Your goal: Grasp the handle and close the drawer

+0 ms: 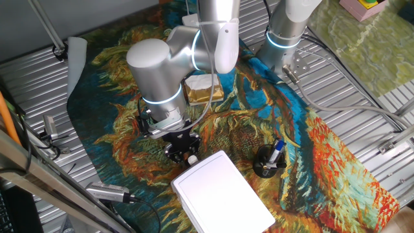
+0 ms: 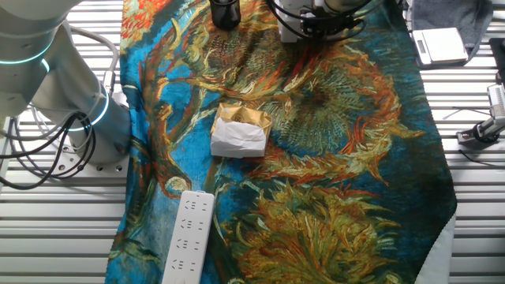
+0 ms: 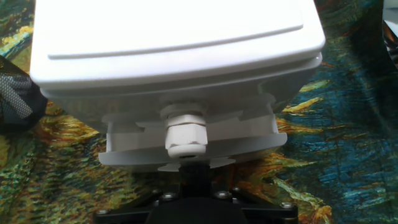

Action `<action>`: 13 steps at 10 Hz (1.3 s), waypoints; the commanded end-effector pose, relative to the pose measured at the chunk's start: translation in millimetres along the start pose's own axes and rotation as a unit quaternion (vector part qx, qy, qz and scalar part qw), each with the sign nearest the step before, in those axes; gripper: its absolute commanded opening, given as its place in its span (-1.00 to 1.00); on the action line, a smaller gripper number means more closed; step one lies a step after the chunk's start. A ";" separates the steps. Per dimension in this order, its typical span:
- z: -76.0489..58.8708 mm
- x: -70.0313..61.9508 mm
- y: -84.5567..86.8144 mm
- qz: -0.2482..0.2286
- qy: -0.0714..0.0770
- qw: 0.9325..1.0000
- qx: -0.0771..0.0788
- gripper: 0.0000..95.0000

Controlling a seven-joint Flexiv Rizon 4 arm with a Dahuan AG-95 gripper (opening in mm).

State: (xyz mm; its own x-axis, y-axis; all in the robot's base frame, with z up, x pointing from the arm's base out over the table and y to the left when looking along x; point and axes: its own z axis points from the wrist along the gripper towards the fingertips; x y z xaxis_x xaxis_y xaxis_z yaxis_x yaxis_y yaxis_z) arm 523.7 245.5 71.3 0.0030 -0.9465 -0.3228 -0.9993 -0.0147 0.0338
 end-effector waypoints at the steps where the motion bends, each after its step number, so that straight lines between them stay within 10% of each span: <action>1: 0.7 -0.8 0.0 0.000 0.001 1.000 0.000 -1.00; 4: 0.6 -0.7 0.0 -0.009 0.007 1.000 0.001 -1.00; 5: 0.5 -0.5 0.0 -0.011 0.008 1.000 0.001 -0.60; 13: 0.5 -0.5 0.0 -0.011 0.008 1.000 0.001 -0.60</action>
State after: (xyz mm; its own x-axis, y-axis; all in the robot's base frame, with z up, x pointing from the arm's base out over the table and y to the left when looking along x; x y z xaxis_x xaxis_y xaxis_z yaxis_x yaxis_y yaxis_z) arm 523.7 246.1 71.5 0.0251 -0.9512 -0.3077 -0.9991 -0.0343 0.0248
